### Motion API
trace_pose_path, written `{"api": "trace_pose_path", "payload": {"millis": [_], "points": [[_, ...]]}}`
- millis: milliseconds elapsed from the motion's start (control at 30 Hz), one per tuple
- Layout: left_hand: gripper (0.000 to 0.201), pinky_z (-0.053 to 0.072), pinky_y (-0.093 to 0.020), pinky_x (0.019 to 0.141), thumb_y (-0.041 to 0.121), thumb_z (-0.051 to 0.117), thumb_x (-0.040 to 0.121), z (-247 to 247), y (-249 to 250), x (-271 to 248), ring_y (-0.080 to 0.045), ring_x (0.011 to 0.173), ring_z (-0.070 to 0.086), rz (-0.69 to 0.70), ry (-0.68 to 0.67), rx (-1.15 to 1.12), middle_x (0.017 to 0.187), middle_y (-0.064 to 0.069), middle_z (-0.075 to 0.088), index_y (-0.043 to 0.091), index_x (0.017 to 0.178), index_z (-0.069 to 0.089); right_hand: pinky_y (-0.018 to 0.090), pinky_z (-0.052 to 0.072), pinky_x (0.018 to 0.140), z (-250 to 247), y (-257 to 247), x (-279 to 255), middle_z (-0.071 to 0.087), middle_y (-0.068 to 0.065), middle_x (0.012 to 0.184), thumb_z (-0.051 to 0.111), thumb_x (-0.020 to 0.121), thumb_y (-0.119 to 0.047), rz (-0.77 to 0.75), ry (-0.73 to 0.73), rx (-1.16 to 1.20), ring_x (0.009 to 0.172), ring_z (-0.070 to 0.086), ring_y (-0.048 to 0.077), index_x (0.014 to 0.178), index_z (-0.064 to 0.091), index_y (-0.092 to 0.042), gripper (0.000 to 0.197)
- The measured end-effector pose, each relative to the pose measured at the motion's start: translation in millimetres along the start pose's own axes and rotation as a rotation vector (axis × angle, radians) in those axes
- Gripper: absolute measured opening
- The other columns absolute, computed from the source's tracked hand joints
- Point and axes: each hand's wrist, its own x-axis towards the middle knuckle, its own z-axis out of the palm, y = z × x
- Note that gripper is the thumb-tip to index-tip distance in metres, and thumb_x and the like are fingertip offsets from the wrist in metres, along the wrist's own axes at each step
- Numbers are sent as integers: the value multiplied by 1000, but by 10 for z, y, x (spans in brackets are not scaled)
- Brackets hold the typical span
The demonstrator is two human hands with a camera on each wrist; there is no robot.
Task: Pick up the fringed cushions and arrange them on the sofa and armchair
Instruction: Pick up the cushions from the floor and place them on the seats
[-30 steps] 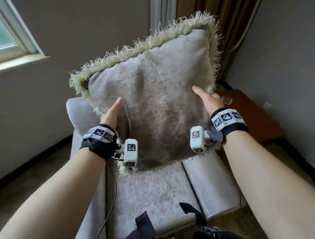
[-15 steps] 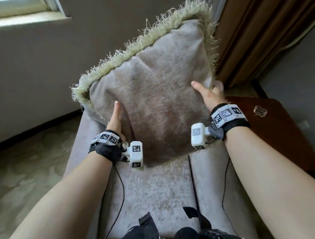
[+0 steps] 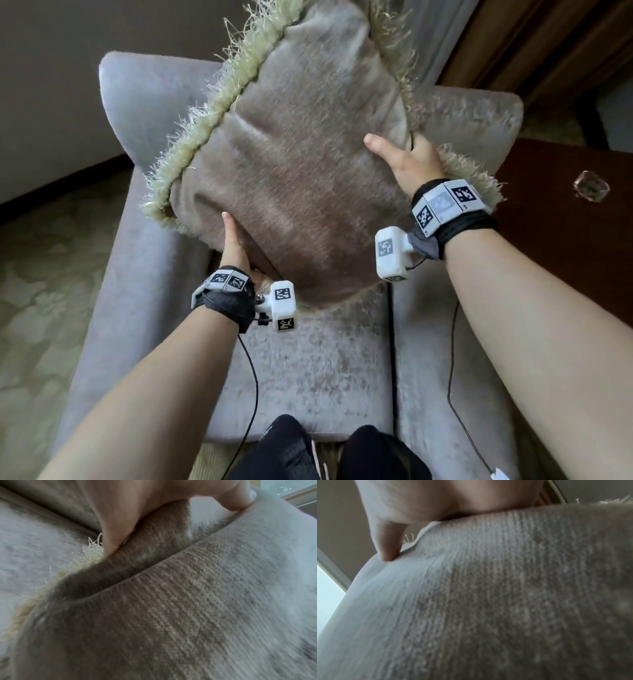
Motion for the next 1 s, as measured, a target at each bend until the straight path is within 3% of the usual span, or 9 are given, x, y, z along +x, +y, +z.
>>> {"api": "trace_pose_path", "payload": {"millis": [200,267,333,400,500,667,767,900,1000], "points": [[168,39,-72,108,90,78,9,58,-186,220,-45,128,59,-2,-12,-116,150,-21,53,11,153,40,37,52,97,275,377,268,68,-5,103,75,72,-59,47,-40,-40,101,66,18,100,60,-25,47],[157,40,-70,109,94,74,20,114,-207,263,-43,129,58,23,-38,-138,149,-20,54,13,151,44,37,49,99,331,469,311,67,-2,109,73,72,-61,52,-38,-36,106,64,21,105,60,-21,54],[143,39,-70,110,97,66,36,131,-205,342,-43,132,56,23,-22,-156,150,-18,53,16,152,44,37,41,108,373,523,322,61,8,131,70,71,-66,74,-49,-49,124,56,27,128,55,-12,80],[142,39,-72,108,98,63,37,92,-212,459,-44,133,55,12,-4,-147,152,-17,51,18,153,43,36,32,113,417,575,329,48,12,148,69,76,-64,95,-65,-68,137,45,27,145,41,-6,94],[154,38,-74,107,98,68,21,6,-264,539,-45,133,54,-14,27,-125,154,-17,49,20,153,43,39,35,114,494,631,313,51,10,146,66,64,-76,89,-78,-60,134,48,27,144,43,-7,108],[123,41,-70,109,96,60,56,-76,-350,486,-41,134,54,17,21,-135,151,-13,51,22,153,41,45,41,110,648,809,289,57,6,140,59,47,-88,120,-76,-73,128,54,25,138,50,-11,119],[124,39,-68,111,94,60,60,-175,-374,560,-38,142,46,36,33,-69,152,-2,46,22,158,33,45,41,110,728,974,290,57,4,140,58,46,-90,130,-102,-98,128,54,24,138,51,-14,120],[97,29,-58,121,81,43,88,-142,-410,558,-33,155,27,68,40,205,168,-9,27,20,161,23,41,41,110,868,1084,214,60,1,136,61,61,-77,133,-173,-132,126,55,21,132,57,-19,92],[96,31,-56,119,73,52,89,7,-382,449,-36,153,30,127,25,334,167,-12,29,14,160,24,40,32,117,961,1090,74,45,1,152,63,72,-68,131,-237,-158,139,42,20,147,43,-17,93]]}}
